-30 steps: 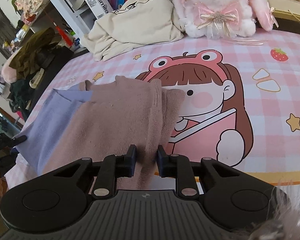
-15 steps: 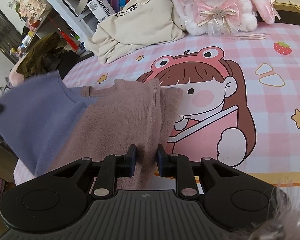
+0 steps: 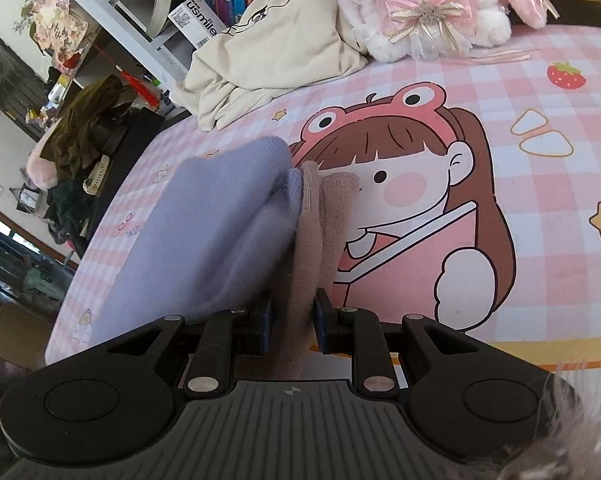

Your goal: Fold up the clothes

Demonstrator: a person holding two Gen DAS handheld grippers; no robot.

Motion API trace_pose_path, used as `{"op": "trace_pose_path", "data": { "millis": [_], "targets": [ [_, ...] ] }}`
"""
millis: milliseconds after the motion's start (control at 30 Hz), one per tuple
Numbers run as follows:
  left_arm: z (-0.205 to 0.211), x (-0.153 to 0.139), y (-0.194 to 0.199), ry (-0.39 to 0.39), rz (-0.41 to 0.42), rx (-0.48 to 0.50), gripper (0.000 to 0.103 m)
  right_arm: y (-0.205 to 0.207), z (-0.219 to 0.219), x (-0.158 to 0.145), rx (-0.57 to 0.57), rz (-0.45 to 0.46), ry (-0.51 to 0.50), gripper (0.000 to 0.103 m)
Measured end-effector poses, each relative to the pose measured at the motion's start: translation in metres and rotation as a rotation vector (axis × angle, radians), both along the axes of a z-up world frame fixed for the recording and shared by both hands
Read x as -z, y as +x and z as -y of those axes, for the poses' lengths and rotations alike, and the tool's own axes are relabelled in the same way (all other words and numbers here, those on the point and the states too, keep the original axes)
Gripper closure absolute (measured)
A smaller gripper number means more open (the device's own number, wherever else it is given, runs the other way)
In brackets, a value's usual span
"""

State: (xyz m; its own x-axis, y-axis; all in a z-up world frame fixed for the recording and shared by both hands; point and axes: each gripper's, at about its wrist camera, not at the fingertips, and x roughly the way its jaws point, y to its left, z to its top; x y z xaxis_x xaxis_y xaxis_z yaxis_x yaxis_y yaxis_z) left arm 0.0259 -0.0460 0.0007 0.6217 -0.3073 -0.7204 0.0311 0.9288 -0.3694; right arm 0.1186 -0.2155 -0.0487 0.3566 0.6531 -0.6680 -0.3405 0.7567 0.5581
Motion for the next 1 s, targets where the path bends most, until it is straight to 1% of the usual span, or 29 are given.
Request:
{"op": "trace_pose_path", "data": {
  "millis": [67, 100, 133, 167, 200, 267, 300, 367, 400, 433, 500, 533, 600, 700, 767, 833, 867, 900, 933, 967, 1000],
  "targets": [
    [0.011, 0.013, 0.001, 0.057, -0.029, 0.044, 0.07, 0.002, 0.003, 0.002, 0.002, -0.02, 0.02, 0.083],
    [0.016, 0.016, 0.001, 0.075, -0.035, 0.063, 0.059, 0.004, 0.005, 0.003, 0.007, -0.031, 0.031, 0.083],
    [0.02, 0.014, 0.001, 0.081, -0.031, 0.08, 0.051, 0.005, 0.007, 0.004, 0.012, -0.043, 0.042, 0.083],
    [0.023, 0.011, 0.001, 0.088, -0.027, 0.097, 0.037, 0.006, 0.008, 0.004, 0.015, -0.056, 0.045, 0.079],
    [0.027, 0.009, 0.001, 0.094, -0.023, 0.114, 0.034, 0.006, 0.01, 0.005, 0.019, -0.068, 0.047, 0.079],
    [0.03, 0.002, -0.001, 0.102, -0.006, 0.136, 0.034, 0.005, 0.016, 0.001, 0.046, -0.086, 0.062, 0.077],
    [0.023, -0.004, -0.005, 0.098, 0.017, 0.128, 0.034, 0.004, 0.022, -0.003, 0.059, -0.081, 0.083, 0.075],
    [0.011, -0.017, -0.013, 0.091, 0.061, 0.113, 0.034, 0.002, 0.032, -0.013, 0.084, -0.068, 0.125, 0.066],
    [0.005, -0.024, -0.017, 0.087, 0.083, 0.106, 0.033, 0.001, 0.038, -0.018, 0.096, -0.061, 0.147, 0.065],
    [-0.001, -0.03, -0.022, 0.084, 0.106, 0.098, 0.033, 0.0, 0.043, -0.023, 0.109, -0.055, 0.168, 0.061],
    [-0.013, -0.043, -0.03, 0.076, 0.15, 0.083, 0.033, 0.001, 0.042, -0.028, 0.097, -0.063, 0.204, 0.055],
    [-0.02, -0.045, -0.031, 0.096, 0.15, 0.061, 0.033, 0.002, 0.039, -0.03, 0.084, -0.073, 0.217, 0.052],
    [-0.031, -0.038, -0.028, 0.171, 0.109, -0.001, 0.034, 0.004, 0.032, -0.033, 0.057, -0.092, 0.242, 0.049],
    [-0.039, -0.021, -0.027, 0.221, 0.092, -0.026, 0.034, 0.011, 0.011, -0.025, 0.037, -0.146, 0.21, 0.046],
    [-0.034, -0.008, -0.027, 0.264, 0.074, -0.008, 0.035, 0.017, -0.004, -0.019, 0.024, -0.182, 0.187, 0.045],
    [-0.026, 0.004, -0.03, 0.313, 0.065, 0.02, 0.035, 0.023, -0.013, -0.01, 0.025, -0.204, 0.195, 0.045],
    [-0.023, 0.007, -0.034, 0.331, 0.076, 0.027, 0.034, 0.024, -0.016, -0.011, 0.032, -0.195, 0.188, 0.05],
    [-0.022, 0.008, -0.036, 0.338, 0.079, 0.03, 0.034, 0.025, -0.018, -0.012, 0.04, -0.185, 0.18, 0.058],
    [-0.022, 0.008, -0.038, 0.341, 0.077, 0.033, 0.034, 0.025, -0.02, -0.012, 0.047, -0.175, 0.172, 0.082],
    [-0.022, 0.007, -0.036, 0.344, 0.075, 0.036, 0.033, 0.018, -0.02, -0.022, 0.016, -0.091, 0.187, 0.086],
    [-0.023, 0.007, -0.034, 0.344, 0.072, 0.039, 0.033, 0.01, -0.02, -0.032, -0.018, -0.002, 0.203, 0.086]
  ]
}}
